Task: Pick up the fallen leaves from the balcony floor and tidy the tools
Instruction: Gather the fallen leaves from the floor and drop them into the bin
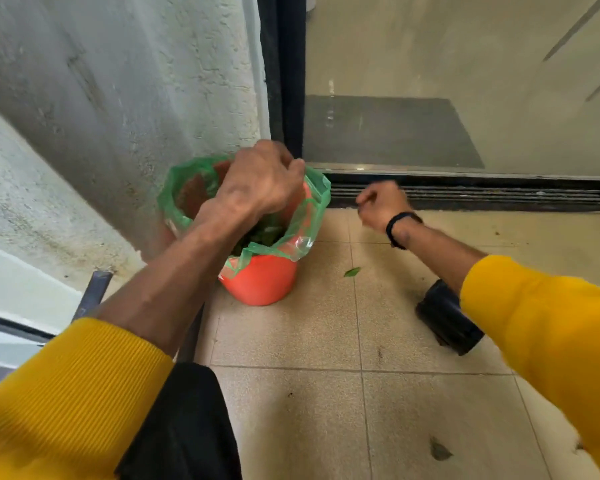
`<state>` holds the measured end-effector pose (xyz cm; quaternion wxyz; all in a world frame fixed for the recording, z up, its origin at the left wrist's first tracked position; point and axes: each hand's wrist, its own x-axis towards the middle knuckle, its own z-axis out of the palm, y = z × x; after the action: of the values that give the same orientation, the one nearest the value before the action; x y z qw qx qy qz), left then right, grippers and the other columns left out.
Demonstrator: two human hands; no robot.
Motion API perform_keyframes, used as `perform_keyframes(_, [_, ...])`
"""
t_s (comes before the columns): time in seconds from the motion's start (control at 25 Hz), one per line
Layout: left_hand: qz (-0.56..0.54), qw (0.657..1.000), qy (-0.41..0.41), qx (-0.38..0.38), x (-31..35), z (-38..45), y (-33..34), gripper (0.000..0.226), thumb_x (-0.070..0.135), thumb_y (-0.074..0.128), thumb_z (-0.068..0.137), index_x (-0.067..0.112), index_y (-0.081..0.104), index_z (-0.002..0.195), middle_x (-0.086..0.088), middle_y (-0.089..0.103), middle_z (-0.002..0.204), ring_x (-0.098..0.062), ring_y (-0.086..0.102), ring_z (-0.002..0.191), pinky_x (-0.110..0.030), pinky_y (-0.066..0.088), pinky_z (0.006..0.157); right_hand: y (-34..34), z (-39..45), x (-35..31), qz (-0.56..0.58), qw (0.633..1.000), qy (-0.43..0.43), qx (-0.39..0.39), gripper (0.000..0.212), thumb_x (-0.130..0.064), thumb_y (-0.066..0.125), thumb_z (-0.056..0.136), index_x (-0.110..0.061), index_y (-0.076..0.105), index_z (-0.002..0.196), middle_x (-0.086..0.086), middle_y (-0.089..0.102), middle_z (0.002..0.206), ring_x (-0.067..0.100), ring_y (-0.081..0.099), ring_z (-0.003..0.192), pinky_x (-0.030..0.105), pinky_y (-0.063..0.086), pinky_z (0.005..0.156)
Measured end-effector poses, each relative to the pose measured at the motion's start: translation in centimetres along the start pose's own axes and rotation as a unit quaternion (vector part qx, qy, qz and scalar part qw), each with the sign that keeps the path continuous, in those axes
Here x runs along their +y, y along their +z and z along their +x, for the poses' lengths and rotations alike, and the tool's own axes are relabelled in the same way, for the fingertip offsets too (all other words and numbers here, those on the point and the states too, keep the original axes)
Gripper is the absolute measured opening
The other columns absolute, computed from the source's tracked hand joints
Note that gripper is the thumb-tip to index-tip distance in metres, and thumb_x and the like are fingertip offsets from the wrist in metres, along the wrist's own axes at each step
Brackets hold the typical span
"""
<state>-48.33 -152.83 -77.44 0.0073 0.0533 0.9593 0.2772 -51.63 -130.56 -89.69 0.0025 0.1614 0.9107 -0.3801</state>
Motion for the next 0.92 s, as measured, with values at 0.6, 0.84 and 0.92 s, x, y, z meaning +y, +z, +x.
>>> perform_keyframes(0.6, [0.107,0.961,0.172,-0.186,9.4,-10.1,10.3,0.031,0.049,0.050,0.097,0.025,0.070,0.104,-0.003,0.069,0.099,-0.024,0.065,0.088,-0.036,0.054,0.078,0.9,-12.1,15.6,-0.236,0.941,-0.085,-0.229,0.019,-0.005,0.050,0.096,-0.010,0.064,0.107,0.004,0.062,0.108,0.022,0.059,0.108,0.029,0.043,0.088])
perform_keyframes(0.84, [0.288,0.776,0.166,-0.535,9.6,-18.4,18.4,0.044,0.036,0.062,0.098,0.021,0.053,0.138,-0.002,0.053,0.134,-0.022,0.058,0.115,-0.033,0.051,0.090,-4.0,-21.9,22.9,-0.163,0.959,0.031,-0.229,0.009,-0.007,0.069,0.085,-0.010,0.074,0.078,-0.001,0.070,0.082,0.014,0.063,0.081,0.021,0.046,0.073])
perform_keyframes(0.92, [0.320,0.743,0.172,-0.562,9.7,-19.0,19.4,0.048,0.033,0.063,0.098,0.020,0.051,0.142,0.000,0.053,0.139,-0.022,0.057,0.122,-0.034,0.052,0.094,-3.7,-25.1,25.3,-0.147,0.965,0.046,-0.211,0.013,-0.020,0.080,0.081,-0.009,0.073,0.084,0.001,0.064,0.089,0.018,0.063,0.089,0.020,0.042,0.075])
